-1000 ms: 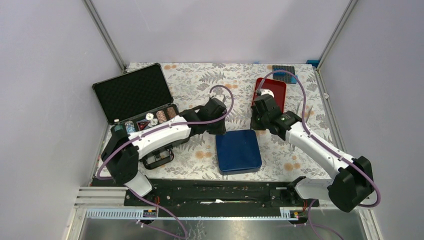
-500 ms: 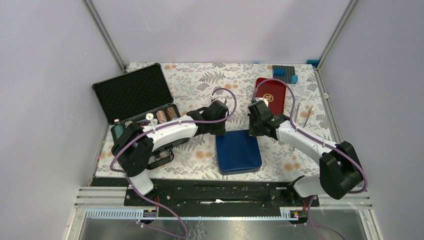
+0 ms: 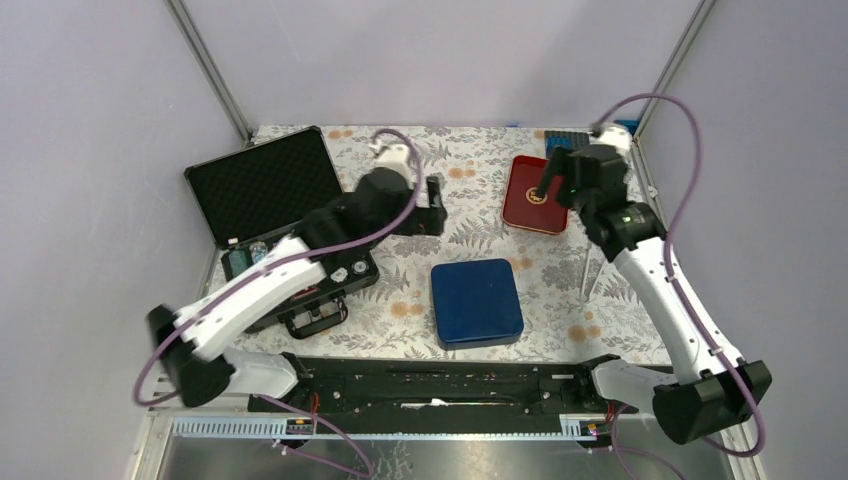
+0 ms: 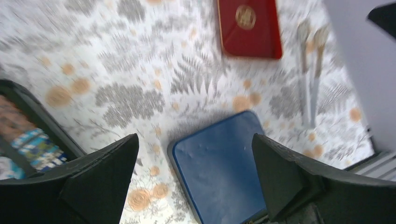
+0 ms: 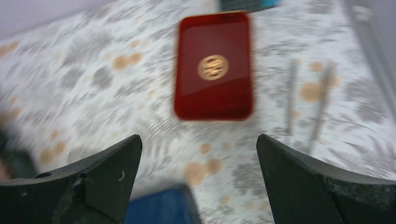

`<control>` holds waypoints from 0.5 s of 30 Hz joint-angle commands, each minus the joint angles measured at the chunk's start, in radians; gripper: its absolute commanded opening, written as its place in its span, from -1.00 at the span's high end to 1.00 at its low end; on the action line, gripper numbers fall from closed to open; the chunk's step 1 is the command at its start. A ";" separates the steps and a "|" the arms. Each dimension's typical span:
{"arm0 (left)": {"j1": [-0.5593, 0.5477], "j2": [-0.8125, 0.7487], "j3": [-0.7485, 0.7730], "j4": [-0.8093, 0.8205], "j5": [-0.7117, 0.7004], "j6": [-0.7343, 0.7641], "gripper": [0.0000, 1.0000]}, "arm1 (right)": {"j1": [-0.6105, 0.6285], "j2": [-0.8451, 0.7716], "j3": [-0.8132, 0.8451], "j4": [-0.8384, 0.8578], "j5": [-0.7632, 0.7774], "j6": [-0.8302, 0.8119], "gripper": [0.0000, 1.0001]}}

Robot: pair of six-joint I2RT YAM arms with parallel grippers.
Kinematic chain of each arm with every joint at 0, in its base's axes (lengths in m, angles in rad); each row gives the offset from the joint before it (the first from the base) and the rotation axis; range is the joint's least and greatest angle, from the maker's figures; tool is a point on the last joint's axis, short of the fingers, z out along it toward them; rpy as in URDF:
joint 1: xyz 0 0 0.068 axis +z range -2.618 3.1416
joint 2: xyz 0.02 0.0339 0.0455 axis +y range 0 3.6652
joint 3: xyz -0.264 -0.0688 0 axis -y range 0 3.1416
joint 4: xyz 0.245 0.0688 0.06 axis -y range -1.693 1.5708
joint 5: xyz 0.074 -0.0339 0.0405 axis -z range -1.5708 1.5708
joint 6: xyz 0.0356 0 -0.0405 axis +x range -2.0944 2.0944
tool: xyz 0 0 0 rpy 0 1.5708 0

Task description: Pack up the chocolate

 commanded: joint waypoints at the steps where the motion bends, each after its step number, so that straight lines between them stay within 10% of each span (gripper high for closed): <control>1: 0.007 -0.169 -0.006 0.034 -0.228 0.077 -0.97 | -0.172 -0.021 -0.011 -0.038 0.055 0.049 -0.99; 15: 0.089 -0.370 -0.224 0.034 -0.331 0.121 -0.97 | -0.174 -0.146 -0.187 -0.057 0.076 0.138 -0.99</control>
